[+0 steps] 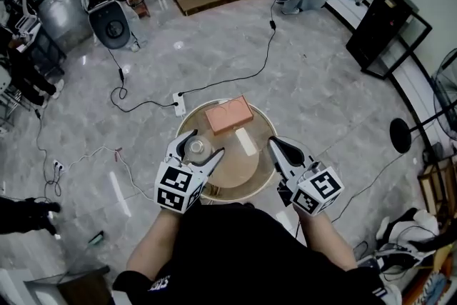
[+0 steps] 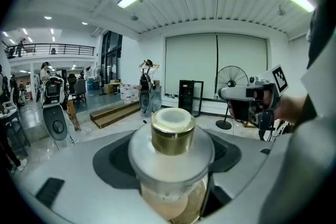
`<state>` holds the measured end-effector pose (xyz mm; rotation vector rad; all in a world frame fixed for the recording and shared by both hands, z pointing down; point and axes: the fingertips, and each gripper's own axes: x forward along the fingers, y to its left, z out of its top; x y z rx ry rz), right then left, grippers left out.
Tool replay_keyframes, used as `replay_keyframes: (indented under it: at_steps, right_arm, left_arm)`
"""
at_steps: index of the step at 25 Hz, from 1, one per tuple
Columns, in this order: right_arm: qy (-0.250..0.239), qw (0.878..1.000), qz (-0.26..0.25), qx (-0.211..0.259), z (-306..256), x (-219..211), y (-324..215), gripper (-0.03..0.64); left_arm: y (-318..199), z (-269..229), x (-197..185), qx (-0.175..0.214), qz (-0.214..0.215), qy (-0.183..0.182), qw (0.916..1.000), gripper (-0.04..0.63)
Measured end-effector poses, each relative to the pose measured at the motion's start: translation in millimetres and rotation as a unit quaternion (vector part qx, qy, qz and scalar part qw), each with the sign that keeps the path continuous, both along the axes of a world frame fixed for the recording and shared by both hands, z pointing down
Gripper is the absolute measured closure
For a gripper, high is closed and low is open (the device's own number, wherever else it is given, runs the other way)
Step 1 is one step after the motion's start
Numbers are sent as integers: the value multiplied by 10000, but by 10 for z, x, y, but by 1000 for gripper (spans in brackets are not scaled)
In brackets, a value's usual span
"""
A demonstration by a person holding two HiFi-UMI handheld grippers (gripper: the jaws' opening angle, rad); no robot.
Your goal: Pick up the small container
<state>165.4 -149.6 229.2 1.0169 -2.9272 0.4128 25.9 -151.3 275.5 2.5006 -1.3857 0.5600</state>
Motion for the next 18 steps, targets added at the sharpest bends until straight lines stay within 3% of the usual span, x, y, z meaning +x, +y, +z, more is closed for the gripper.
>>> replay_keyframes:
  at_steps: [7,18]
  right_arm:
    - [-181,9989,357,240,-133,-21,-32,604]
    - [-55,9984,387,403,-204,-389,-37,604]
  left_arm:
    - [-179,-306,35,200,403,-105,9989,249]
    - [-230,-318,-285,218,397,-63,9990,249]
